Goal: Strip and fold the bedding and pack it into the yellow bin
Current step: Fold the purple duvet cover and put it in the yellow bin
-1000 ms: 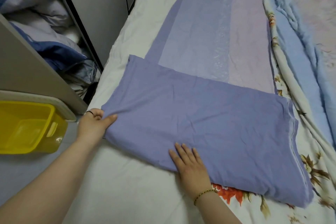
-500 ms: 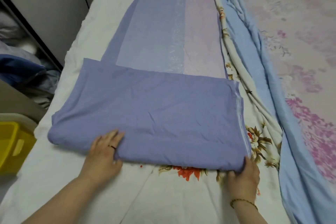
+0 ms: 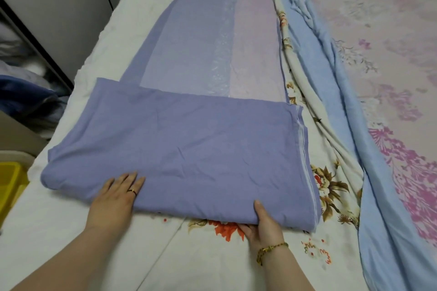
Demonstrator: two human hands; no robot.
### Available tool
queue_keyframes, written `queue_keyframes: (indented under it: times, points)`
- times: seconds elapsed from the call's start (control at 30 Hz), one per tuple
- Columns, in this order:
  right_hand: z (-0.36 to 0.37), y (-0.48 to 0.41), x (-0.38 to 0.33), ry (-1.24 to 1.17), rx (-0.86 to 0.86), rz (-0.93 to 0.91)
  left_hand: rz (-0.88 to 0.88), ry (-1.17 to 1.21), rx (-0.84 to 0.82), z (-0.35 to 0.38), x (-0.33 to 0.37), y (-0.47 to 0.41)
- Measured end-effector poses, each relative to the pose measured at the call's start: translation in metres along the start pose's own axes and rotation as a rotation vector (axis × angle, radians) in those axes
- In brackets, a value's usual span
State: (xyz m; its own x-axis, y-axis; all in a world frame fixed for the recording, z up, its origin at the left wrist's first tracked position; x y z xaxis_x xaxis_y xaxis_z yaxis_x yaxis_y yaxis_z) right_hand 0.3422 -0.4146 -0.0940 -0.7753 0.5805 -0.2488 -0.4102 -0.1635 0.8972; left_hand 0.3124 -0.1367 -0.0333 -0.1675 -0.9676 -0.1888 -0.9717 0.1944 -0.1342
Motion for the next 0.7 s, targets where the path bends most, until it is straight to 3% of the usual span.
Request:
queue_keyframes:
  times: [0.23,0.4,0.57,0.7]
  points:
    - [-0.017,0.020,-0.011,0.061,-0.004,-0.124,0.004,0.082,0.070,-0.025,0.005,0.004]
    - [-0.043,0.061,-0.025,0.077,0.022,-0.226,0.038,0.171,0.033,-0.061,0.033,0.026]
    - [-0.106,0.124,0.006,0.136,0.114,-0.236,0.123,0.313,-0.125,-0.097,0.078,0.092]
    - [-0.148,0.172,0.055,0.120,0.137,-0.187,-0.069,0.484,-0.304,-0.127,0.084,0.145]
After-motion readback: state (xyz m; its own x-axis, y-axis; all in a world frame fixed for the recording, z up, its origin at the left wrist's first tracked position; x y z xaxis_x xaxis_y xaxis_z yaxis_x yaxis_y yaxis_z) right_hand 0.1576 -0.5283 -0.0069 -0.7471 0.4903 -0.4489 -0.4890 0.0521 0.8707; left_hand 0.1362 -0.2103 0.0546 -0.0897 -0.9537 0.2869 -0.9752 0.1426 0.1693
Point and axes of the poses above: each hand's wrist, its own y-axis away from the middle knuckle, its own z-axis out of the palm, x = y × z, the point moved 8 cm from there along -y, towards the middle knuckle, and after that the axes turned 14 degrees about z, right-handed, at the moved point
